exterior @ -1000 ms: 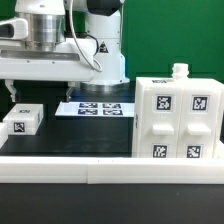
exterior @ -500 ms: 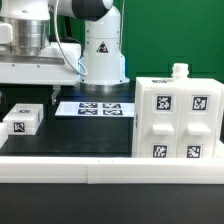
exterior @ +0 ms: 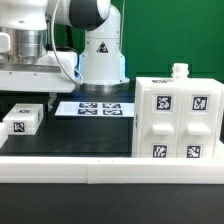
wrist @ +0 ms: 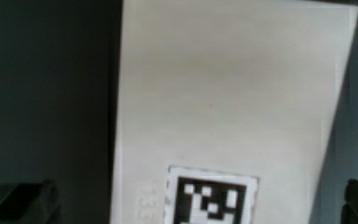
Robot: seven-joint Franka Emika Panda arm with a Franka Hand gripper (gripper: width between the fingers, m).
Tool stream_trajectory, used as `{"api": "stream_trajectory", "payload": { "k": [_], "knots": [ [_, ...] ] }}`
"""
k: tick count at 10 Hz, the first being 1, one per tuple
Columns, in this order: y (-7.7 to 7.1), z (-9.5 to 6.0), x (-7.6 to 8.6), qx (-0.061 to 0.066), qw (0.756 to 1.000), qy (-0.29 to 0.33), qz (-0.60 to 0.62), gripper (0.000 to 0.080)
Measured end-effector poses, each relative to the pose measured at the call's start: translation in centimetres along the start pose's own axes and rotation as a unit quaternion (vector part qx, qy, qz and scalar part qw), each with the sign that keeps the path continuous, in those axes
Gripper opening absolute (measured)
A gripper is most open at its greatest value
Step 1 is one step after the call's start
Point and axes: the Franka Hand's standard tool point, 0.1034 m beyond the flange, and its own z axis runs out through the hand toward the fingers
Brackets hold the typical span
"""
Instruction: Assemble cabinet
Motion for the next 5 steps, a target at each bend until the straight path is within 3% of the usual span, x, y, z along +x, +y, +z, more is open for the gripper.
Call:
{"api": "stream_trajectory", "payload": {
  "k": [4,5],
  "knots": [
    [0.2,1.4,-0.3,-0.009,1.0,-0.001,-0.002,0.0797],
    [0.1,1.4,-0.3,-0.01,1.0,-0.001,-0.003,0.0668]
  ]
}}
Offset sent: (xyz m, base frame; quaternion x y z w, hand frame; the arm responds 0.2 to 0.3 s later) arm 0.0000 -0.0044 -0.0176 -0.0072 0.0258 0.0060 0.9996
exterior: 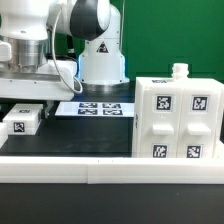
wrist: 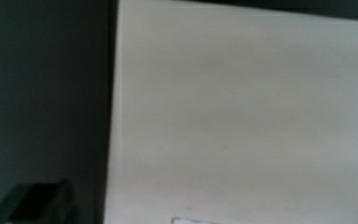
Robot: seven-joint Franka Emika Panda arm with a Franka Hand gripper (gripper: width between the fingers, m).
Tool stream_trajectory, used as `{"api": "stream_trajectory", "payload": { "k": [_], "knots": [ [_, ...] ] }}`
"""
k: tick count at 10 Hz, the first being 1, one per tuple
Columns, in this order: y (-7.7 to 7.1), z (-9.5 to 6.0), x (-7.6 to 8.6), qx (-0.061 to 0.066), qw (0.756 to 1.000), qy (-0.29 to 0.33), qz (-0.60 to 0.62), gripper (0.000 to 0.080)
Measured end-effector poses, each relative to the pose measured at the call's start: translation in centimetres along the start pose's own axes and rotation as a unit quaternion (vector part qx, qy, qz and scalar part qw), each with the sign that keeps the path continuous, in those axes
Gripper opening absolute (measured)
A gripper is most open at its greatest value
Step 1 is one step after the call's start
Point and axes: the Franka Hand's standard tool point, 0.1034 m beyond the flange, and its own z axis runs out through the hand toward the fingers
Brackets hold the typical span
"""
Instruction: Assemble cabinet
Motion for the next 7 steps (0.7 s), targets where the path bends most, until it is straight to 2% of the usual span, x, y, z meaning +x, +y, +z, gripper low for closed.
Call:
{"api": "stream_trajectory", "payload": {
  "k": [1,6,7],
  "knots": [
    [0.0,-0.1,0.1,0.0,1.0,0.001,0.0,0.0565],
    [-0.3,-0.2,0.1,0.003,1.0,-0.002,0.001,0.0566],
    [-1.5,-2.1,0.9,0.014,1.0,-0.002,0.006,0.0566]
  ]
}}
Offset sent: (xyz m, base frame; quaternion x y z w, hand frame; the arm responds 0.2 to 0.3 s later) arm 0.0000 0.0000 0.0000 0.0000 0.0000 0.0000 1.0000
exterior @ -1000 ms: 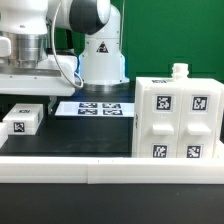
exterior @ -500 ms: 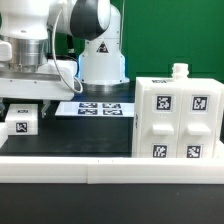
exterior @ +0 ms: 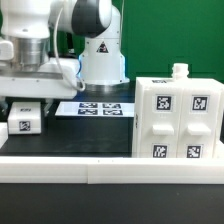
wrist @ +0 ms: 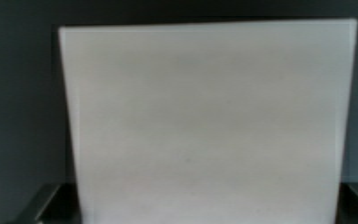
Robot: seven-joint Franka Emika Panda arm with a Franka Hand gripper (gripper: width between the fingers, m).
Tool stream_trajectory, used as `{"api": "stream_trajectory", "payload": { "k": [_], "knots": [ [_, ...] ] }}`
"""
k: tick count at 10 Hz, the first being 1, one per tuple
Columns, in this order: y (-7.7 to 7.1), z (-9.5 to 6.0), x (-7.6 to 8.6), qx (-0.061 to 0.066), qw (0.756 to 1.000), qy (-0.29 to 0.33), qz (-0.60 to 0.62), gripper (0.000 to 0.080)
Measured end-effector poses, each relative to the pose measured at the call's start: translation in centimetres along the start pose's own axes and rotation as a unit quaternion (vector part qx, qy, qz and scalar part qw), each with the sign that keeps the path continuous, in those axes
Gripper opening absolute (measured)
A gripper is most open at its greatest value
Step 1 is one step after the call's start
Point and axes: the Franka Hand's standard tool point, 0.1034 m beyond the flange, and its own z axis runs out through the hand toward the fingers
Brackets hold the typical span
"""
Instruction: Assemble cabinet
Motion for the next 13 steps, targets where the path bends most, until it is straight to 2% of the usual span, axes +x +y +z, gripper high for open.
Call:
{"api": "stream_trajectory", "payload": {
  "k": [1,2,3,4,5,6,7,8,9,11,12,13],
  "knots": [
    [-1.7,-3.0,1.1,0.007,1.0,0.015,0.004,0.0567],
    [-3.2,-4.8,1.7,0.012,1.0,0.025,0.015,0.0567],
    [-4.8,-6.5,2.5,0.023,0.999,0.025,0.037,0.0567],
    [-7.3,-9.2,4.0,0.033,0.997,0.026,0.067,0.0567],
    [-9.5,-11.7,6.0,0.034,0.995,0.024,0.094,0.0567],
    [-11.3,-13.6,8.0,0.036,0.991,0.01,0.132,0.0567],
    [-12.4,-15.0,10.2,0.031,0.99,0.006,0.135,0.0567],
    [-12.1,-14.5,10.4,0.031,0.992,0.016,0.12,0.0567],
    [-12.0,-14.1,9.8,0.031,0.992,0.01,0.124,0.0567],
    [-12.0,-14.1,9.8,0.031,0.992,0.01,0.122,0.0567],
    [-12.2,-14.1,9.8,0.03,0.992,0.009,0.124,0.0567],
    [-13.2,-14.5,10.2,0.029,0.991,0.007,0.128,0.0567]
  ]
}}
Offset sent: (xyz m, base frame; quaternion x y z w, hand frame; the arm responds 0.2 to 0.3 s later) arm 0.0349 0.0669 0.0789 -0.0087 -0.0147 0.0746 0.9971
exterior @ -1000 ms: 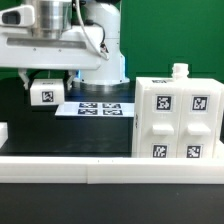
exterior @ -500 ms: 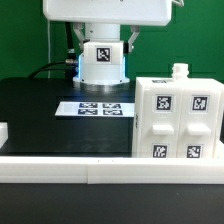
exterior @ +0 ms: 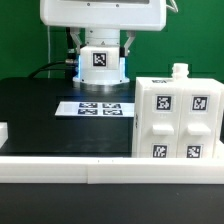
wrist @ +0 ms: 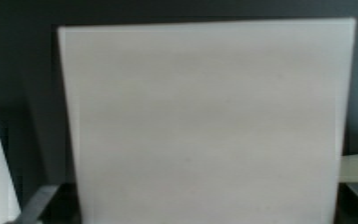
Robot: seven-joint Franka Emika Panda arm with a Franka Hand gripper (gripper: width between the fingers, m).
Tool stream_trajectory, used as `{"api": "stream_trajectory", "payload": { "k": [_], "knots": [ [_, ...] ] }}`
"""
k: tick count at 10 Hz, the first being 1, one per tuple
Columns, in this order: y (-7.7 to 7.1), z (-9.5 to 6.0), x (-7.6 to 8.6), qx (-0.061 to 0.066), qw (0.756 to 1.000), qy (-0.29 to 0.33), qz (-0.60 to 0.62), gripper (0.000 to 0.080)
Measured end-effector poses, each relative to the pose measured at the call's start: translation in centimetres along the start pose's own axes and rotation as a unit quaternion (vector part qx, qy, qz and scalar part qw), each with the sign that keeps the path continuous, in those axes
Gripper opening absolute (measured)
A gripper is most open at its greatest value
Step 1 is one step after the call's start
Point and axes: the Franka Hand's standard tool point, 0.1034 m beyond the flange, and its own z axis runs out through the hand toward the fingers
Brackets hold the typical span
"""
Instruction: Assemble cabinet
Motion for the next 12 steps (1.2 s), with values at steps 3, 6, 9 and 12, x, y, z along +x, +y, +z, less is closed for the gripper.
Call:
{"api": "stream_trajectory", "payload": {
  "k": [3,6,9,12],
  "knots": [
    [-4.0,-1.6,2.5,-0.001,1.0,0.012,0.007,0.0567],
    [-6.5,-3.3,6.7,-0.005,1.0,0.012,0.01,0.0567],
    [-6.6,-3.3,7.3,-0.002,1.0,0.015,0.013,0.0567],
    [-7.0,-3.0,7.0,-0.002,1.0,0.013,0.011,0.0567]
  ]
}}
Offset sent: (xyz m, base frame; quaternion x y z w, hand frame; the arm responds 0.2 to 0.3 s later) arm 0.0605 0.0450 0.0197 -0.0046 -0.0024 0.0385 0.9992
